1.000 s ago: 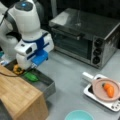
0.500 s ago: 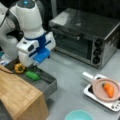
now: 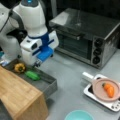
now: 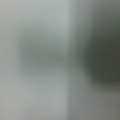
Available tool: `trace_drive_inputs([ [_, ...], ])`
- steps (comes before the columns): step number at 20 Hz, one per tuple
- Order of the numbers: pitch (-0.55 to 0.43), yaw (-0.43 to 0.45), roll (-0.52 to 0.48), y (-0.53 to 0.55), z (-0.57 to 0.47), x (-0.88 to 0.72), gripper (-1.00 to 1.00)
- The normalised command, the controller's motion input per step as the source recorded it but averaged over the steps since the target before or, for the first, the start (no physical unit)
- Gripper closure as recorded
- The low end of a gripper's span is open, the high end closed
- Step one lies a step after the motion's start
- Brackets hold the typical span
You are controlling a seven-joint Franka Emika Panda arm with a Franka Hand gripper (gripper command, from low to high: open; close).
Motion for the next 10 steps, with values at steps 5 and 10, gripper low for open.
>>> trace_drive_inputs([
  [5, -0.074, -0.074, -0.030, -0.16, 0.01, -0.08, -1.00],
  [10, 0.048, -0.024, -0.107, -0.27, 0.39, -0.11, -1.00],
])
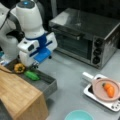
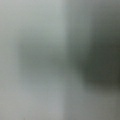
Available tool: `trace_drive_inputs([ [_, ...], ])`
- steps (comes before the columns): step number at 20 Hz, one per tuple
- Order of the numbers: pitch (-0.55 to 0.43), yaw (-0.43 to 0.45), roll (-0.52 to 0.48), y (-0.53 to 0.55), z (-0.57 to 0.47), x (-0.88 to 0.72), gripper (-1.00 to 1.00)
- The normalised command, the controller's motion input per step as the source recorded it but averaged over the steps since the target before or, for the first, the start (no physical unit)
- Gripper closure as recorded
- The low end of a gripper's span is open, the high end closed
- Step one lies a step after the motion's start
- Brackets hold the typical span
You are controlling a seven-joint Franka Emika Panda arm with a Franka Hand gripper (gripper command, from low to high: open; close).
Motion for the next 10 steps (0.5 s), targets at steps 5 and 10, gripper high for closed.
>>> trace_drive_inputs([
  [5, 0.165, 0.009, -0.142, -0.12, 0.42, 0.01, -1.00],
  [10, 0.182, 0.059, -0.136, -0.05, 0.16, 0.18, -1.00],
])
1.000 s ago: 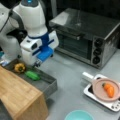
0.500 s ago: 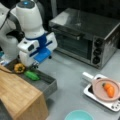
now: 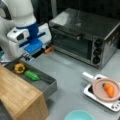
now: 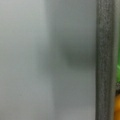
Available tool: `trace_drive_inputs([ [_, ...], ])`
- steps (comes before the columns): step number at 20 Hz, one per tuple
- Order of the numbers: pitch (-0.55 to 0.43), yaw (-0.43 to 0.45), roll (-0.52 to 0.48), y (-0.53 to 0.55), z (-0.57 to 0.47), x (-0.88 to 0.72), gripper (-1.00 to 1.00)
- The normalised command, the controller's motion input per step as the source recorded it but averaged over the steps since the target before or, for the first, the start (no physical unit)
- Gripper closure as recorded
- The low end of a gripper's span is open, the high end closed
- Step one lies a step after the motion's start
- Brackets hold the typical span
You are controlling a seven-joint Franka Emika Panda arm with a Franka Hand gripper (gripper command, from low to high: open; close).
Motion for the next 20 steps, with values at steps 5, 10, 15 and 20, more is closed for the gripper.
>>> trace_drive_inputs([
  [5, 0.138, 0.117, -0.115, -0.21, 0.01, 0.19, -1.00],
  [10, 0.124, 0.148, -0.084, -0.35, 0.14, 0.14, -1.00],
  [15, 0.100, 0.151, -0.051, -0.32, 0.08, 0.21, -1.00],
  [20, 0.118, 0.126, -0.034, -0.17, -0.03, 0.25, -1.00],
])
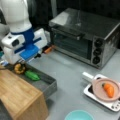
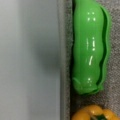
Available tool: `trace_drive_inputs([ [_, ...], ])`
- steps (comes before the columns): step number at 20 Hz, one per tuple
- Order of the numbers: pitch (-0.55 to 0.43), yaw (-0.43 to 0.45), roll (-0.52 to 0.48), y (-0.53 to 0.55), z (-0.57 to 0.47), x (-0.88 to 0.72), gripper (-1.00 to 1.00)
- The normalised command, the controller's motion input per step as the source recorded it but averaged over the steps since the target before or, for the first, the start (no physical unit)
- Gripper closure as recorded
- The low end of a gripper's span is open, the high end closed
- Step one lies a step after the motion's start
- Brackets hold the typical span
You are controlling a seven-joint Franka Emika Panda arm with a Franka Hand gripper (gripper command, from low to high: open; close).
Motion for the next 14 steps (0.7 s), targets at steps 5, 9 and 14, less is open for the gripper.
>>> trace_drive_inputs([
  [5, 0.101, 0.126, -0.062, -0.11, -0.10, 0.24, -1.00],
  [9, 0.057, 0.141, -0.056, -0.10, -0.13, 0.18, -1.00],
  [14, 0.039, 0.134, -0.033, -0.06, -0.09, 0.11, -1.00],
])
